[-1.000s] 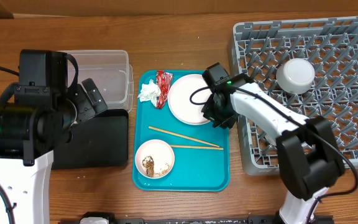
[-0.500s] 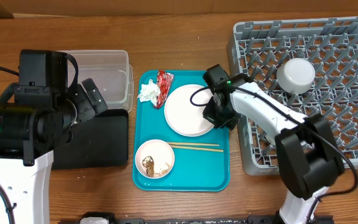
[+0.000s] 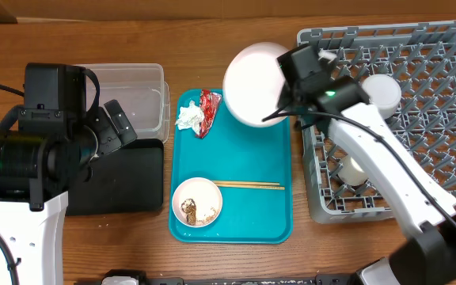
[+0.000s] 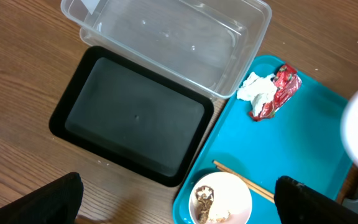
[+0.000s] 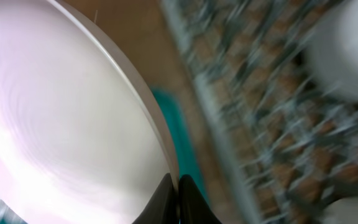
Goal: Sort waste into correct bins and load items into the dishwasher
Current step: 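Lift the white plate and stand it upright in the dish rack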
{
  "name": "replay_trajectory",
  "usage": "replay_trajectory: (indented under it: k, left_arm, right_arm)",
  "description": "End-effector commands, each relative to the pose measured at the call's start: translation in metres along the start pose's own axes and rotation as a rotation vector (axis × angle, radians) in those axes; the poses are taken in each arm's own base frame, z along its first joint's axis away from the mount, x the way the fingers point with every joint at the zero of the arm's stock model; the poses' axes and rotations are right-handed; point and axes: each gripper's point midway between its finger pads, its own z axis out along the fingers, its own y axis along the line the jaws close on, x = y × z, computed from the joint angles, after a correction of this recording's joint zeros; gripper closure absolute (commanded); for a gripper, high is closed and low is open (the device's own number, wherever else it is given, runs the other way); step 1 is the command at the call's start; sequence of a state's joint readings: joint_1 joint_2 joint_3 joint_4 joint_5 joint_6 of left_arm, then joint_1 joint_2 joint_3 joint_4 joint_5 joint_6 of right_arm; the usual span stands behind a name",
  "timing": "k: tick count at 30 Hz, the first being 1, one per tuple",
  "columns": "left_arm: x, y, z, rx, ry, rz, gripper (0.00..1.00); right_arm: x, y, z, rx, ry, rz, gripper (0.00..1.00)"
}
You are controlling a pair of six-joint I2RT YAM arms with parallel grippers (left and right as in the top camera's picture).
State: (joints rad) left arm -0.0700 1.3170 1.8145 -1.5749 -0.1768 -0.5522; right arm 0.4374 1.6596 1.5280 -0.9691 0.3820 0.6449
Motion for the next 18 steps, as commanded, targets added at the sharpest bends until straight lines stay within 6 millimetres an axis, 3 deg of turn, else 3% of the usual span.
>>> replay_trajectory:
  k: [1, 4, 8, 13, 18]
  left_arm:
    - [-0.003, 0.002, 0.000, -0.012, -0.011, -0.014, 0.00]
    - [-0.003, 0.002, 0.000, -0.012, -0.011, -0.014, 0.00]
    - [-0.003, 0.002, 0.000, -0.012, -0.011, -0.014, 0.00]
    - [-0.003, 0.002, 0.000, -0.012, -0.011, -0.014, 0.00]
    - [-0.003, 0.002, 0.000, -0.012, -0.011, -0.013, 0.00]
  right_arm:
    - [-0.075, -0.066, -0.044, 0.279, -0.342, 0.065, 0.96]
    - [-0.102, -0.115, -0.064, 0.512, -0.481, 0.089, 0.96]
    - [-0.121, -0.159, -0.074, 0.697, -0.536, 0.103, 0.96]
    - [-0.132, -0.196, -0.065, 0.784, -0.507, 0.120, 0.96]
    - [-0.130, -0.207, -0.049, 0.806, -0.456, 0.103, 0.96]
